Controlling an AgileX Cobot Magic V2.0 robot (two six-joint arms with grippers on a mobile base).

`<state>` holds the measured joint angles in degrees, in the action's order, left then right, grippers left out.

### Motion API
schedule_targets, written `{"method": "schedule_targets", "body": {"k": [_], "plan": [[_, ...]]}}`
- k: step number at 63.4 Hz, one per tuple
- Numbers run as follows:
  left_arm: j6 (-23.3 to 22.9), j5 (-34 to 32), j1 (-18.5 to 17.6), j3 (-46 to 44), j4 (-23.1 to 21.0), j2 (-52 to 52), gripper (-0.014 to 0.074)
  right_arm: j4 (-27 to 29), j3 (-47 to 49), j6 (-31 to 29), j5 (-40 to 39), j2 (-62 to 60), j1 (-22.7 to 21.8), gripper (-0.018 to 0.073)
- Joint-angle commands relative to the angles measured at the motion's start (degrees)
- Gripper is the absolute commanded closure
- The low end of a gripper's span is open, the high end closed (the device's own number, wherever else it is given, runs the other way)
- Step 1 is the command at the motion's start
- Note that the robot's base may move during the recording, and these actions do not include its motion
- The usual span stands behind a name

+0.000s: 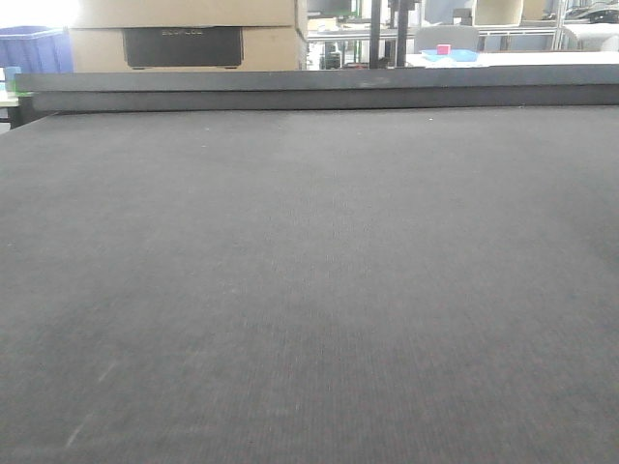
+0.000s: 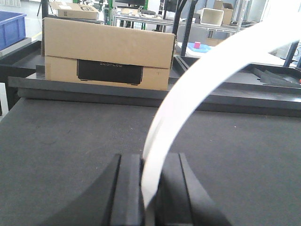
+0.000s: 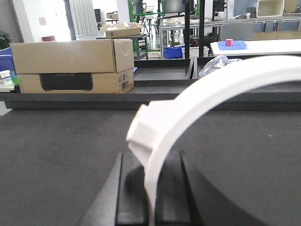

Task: Grab PVC pipe and place in blue bin
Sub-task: 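Drive the base to the shelf of blue bins holding the pipe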

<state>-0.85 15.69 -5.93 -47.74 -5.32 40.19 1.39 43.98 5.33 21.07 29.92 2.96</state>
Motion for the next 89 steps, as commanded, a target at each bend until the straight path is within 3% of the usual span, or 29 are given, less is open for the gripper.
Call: {"method": "schedule_targets", "body": {"k": [1, 89], "plan": [[-0.20, -1.73, -0.33, -0.03, -0.41, -0.37, 0.0707, -0.62, -0.02, -0.50, -1.82, -0.19, 0.11, 0.0728], [-0.20, -1.73, -0.33, -0.03, -0.41, -0.37, 0.0707, -0.62, -0.02, -0.50, -1.82, -0.19, 0.11, 0.0728]]}}
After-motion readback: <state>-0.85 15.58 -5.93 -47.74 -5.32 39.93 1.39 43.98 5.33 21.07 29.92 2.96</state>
